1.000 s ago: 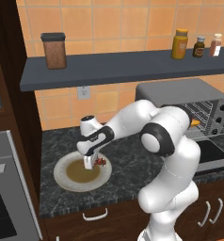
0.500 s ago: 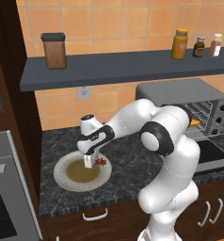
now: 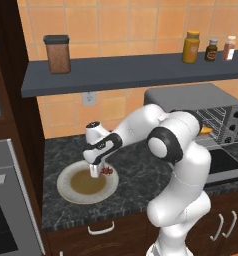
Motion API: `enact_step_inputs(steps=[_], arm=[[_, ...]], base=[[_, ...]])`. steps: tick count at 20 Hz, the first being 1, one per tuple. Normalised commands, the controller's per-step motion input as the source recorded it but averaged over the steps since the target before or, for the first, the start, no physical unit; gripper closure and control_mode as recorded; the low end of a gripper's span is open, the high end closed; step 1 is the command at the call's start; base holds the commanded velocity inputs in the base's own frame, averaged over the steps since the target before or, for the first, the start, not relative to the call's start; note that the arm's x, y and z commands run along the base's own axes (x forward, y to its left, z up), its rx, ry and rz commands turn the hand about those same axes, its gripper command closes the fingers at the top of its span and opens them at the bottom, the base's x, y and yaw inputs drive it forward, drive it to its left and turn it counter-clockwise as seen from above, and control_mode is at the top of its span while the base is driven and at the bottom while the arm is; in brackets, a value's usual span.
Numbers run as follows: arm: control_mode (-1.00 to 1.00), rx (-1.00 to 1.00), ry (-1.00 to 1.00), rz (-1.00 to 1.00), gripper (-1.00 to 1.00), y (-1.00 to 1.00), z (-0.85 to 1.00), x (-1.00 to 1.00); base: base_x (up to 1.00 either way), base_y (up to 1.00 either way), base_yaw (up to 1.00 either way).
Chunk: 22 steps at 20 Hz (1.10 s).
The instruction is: Pick up the kebab skewer and baguette bread, and place them inside the toaster oven. Close the toaster oven door and start by setting the timer.
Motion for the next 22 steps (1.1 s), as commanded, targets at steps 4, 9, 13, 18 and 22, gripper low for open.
enact_step_inputs(steps=[4,9,13,18,22], arm=[[-1.0,0.0,0.0,0.0,1.0,0.0,-0.22,0.0],[-1.0,0.0,-0.02,0.0,1.0,-0.07,0.2,-0.26],[-1.0,0.02,-0.03,0.0,1.0,-0.18,0.57,-0.54],[-1.0,0.0,-0.06,0.02,1.0,-0.36,0.81,-0.95],[-1.0,0.0,-0.1,0.04,1.0,-0.64,0.78,-0.64]], base=[[0.0,0.0,0.0],[0.0,0.0,0.0],[0.0,0.0,0.0],[0.0,0.0,0.0],[0.0,0.0,0.0]])
